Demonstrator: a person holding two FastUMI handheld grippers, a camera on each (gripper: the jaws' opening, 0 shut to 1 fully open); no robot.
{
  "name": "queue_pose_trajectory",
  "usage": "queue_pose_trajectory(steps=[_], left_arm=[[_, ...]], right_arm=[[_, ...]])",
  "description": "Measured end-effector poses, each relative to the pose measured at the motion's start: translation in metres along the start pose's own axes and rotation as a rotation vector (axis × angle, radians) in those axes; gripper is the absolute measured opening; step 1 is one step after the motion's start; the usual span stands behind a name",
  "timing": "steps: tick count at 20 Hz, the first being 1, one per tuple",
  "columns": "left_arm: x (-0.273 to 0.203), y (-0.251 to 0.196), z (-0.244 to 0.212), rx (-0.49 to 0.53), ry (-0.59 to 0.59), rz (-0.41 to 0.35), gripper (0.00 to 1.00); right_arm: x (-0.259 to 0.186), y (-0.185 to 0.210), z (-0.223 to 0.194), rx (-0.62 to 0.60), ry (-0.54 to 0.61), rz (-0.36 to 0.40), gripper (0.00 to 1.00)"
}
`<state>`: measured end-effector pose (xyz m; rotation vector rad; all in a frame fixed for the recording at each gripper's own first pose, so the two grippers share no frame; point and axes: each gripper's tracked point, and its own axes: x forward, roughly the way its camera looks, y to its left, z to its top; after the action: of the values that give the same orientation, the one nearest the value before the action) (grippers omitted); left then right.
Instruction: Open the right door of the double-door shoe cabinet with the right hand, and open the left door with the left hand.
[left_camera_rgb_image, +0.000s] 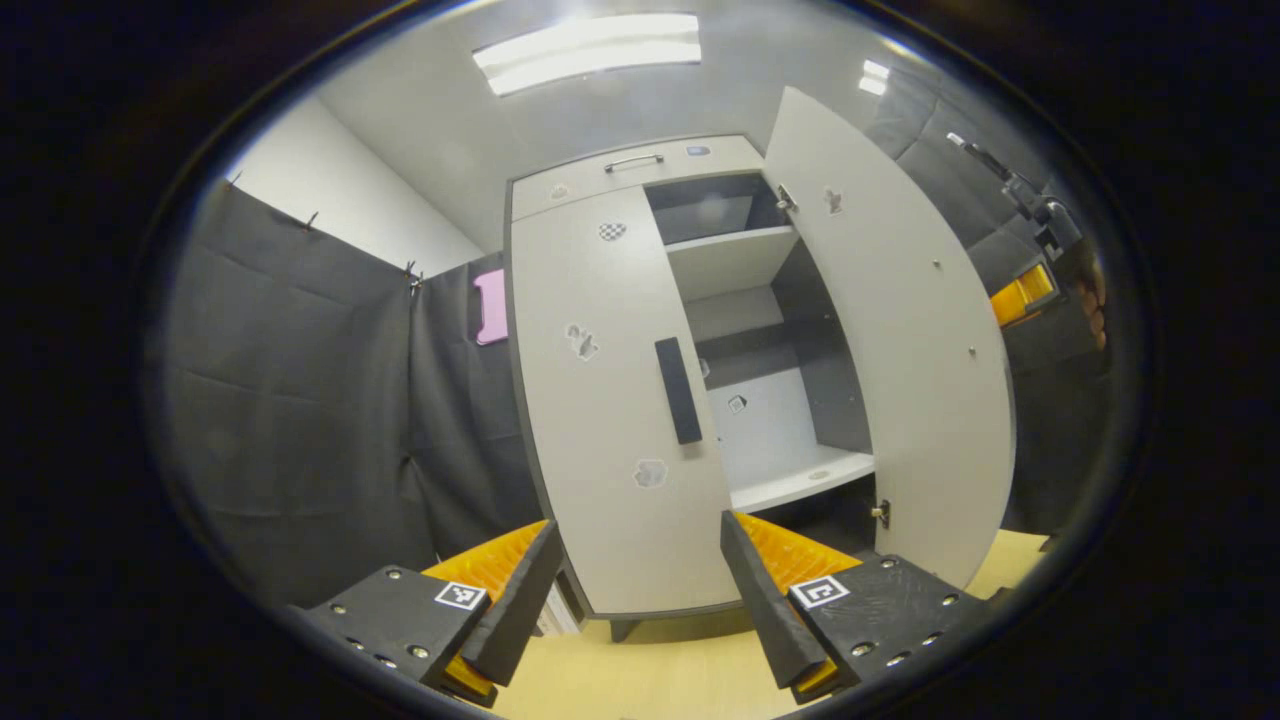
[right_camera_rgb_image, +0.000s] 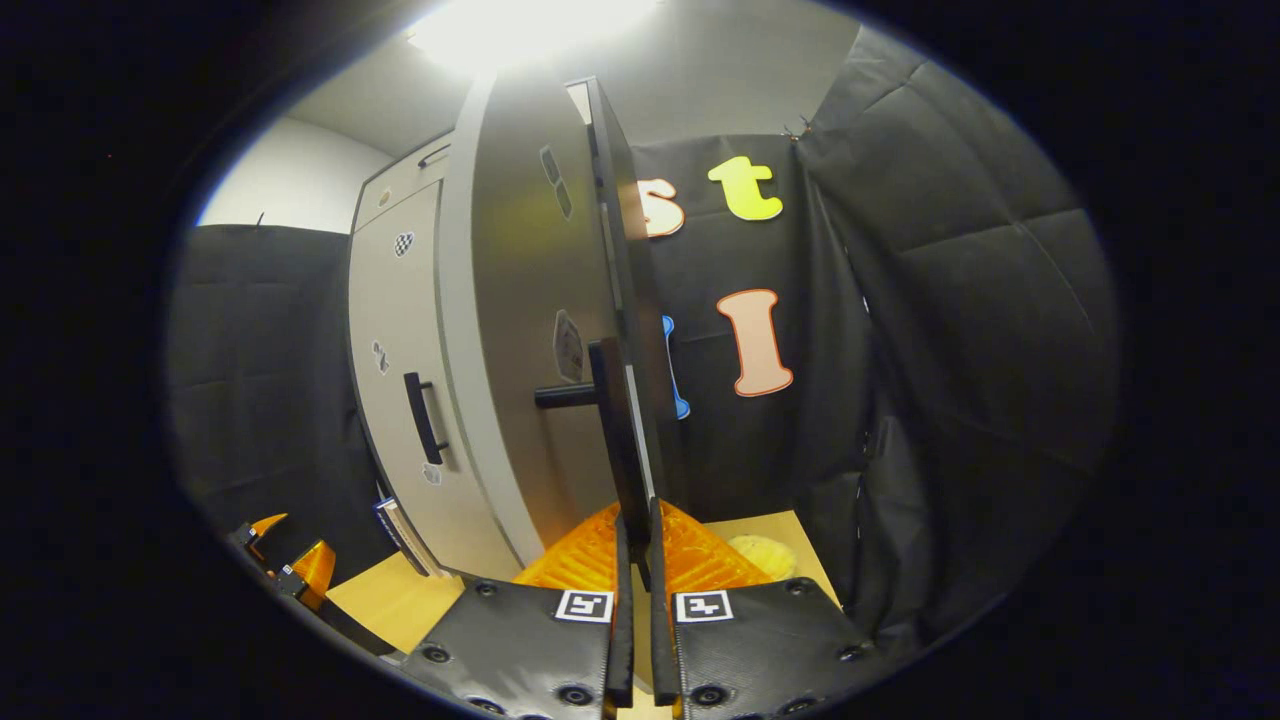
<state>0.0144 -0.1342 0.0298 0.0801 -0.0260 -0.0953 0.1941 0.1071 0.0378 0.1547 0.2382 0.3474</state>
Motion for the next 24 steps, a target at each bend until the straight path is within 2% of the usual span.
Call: queue_pose_trajectory(steps=[1, 3, 6, 8, 10, 12, 13, 15, 16, 17, 21, 24], left_arm=[[0.001, 0.000, 0.003, -0.003, 0.001, -0.002, 0.93], [0.003, -0.002, 0.010, -0.013, 0.006, -0.006, 0.94], [0.015, -0.010, 0.022, -0.025, 0.023, -0.027, 0.94], [0.028, -0.013, 0.032, -0.041, 0.024, -0.044, 0.94], [0.045, -0.019, 0.044, -0.060, 0.019, -0.062, 0.94], [0.062, -0.024, 0.057, -0.079, 0.007, -0.083, 0.94], [0.072, -0.027, 0.062, -0.085, 0.001, -0.095, 0.94], [0.093, -0.029, 0.071, -0.092, -0.016, -0.112, 0.94], [0.102, -0.030, 0.073, -0.099, -0.017, -0.120, 0.94], [0.112, -0.032, 0.074, -0.113, -0.016, -0.127, 0.94], [0.150, -0.029, 0.071, -0.176, 0.006, -0.141, 0.94], [0.178, -0.024, 0.066, -0.182, 0.007, -0.145, 0.94]], right_arm=[[-0.003, -0.002, 0.002, -0.006, -0.006, -0.004, 0.09], [-0.003, -0.002, 0.007, -0.013, -0.021, -0.001, 0.09], [-0.013, -0.021, 0.013, -0.056, -0.076, -0.072, 0.09], [-0.016, -0.031, 0.015, -0.070, -0.095, -0.110, 0.17], [-0.018, -0.045, 0.018, -0.080, -0.110, -0.159, 0.56], [-0.027, -0.063, 0.019, -0.077, -0.125, -0.244, 0.95], [-0.030, -0.070, 0.019, -0.062, -0.128, -0.280, 0.98], [-0.030, -0.071, 0.018, -0.020, -0.128, -0.304, 0.98], [-0.033, -0.072, 0.016, -0.003, -0.126, -0.316, 0.92], [-0.035, -0.075, 0.016, 0.005, -0.127, -0.337, 0.98], [-0.037, -0.090, 0.013, 0.000, -0.122, -0.413, 0.98], [-0.037, -0.092, 0.009, -0.001, -0.108, -0.440, 0.98]])
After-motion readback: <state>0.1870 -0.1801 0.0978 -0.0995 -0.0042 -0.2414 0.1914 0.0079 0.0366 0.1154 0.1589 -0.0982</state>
